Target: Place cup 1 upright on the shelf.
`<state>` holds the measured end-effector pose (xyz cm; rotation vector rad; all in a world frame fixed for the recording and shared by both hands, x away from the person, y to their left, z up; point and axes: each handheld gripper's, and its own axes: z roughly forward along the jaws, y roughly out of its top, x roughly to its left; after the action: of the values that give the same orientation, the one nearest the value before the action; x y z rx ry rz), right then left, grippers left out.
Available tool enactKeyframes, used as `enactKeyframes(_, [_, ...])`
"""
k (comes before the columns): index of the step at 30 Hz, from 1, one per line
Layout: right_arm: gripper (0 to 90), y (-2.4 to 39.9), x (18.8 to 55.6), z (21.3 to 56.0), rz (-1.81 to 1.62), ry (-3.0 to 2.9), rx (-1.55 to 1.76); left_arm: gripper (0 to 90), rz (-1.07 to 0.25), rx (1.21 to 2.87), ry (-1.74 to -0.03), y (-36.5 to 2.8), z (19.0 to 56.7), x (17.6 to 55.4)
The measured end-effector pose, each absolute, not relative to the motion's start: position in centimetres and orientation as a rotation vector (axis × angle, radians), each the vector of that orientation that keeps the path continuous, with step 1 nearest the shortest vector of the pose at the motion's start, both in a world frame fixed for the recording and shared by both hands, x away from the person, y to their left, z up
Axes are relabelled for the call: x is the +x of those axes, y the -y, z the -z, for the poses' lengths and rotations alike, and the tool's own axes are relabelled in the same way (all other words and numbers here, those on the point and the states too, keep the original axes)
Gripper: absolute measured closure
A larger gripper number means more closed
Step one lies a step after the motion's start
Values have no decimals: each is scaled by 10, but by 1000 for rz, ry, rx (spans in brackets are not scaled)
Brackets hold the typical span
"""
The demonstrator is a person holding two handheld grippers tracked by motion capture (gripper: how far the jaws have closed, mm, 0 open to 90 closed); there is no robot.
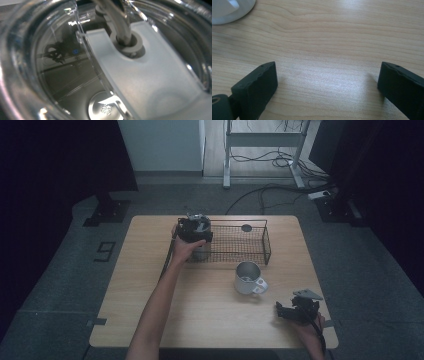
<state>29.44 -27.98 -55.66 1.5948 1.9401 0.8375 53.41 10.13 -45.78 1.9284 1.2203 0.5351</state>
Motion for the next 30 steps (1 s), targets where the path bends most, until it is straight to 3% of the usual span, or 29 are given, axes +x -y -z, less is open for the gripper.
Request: enactKeyframes(30, [27,280,294,557,-837,-1939,1595,2,-567,1876,-1164,-124,441,500])
